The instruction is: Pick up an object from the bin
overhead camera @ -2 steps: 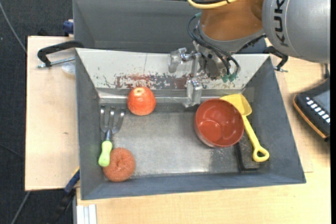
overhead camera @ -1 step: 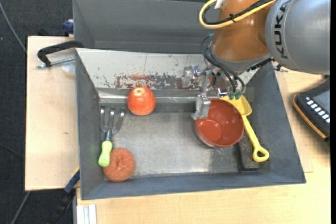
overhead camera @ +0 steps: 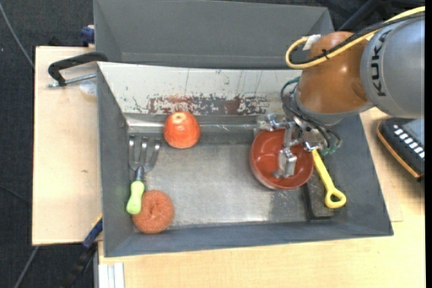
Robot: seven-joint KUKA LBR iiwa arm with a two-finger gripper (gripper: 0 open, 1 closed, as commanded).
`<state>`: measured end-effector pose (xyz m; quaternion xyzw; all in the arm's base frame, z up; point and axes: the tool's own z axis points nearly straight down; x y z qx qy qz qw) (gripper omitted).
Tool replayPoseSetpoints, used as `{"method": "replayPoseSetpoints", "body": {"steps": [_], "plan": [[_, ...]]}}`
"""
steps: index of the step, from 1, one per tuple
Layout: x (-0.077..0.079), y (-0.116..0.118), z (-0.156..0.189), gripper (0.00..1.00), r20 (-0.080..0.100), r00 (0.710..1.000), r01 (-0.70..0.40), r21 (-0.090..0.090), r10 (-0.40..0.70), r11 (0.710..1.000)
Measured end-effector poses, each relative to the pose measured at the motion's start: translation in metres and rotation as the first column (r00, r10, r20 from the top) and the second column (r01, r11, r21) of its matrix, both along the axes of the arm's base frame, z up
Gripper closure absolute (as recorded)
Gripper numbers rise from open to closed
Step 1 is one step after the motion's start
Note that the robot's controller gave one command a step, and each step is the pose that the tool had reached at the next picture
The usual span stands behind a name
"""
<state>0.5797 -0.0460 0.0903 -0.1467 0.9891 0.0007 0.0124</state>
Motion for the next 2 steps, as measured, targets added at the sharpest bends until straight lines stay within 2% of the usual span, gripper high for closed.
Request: {"method": "replayPoseSetpoints", "body": {"steps": [1,2], "plan": [[-0.0523,-0.0263,0.006,0.0,0.0,0.996,-0.086,-0.003,0.086,0.996],[-0.0491,-0.0244,0.0069,1.0,0.009,0.996,-0.087,-0.002,0.087,0.996]]}}
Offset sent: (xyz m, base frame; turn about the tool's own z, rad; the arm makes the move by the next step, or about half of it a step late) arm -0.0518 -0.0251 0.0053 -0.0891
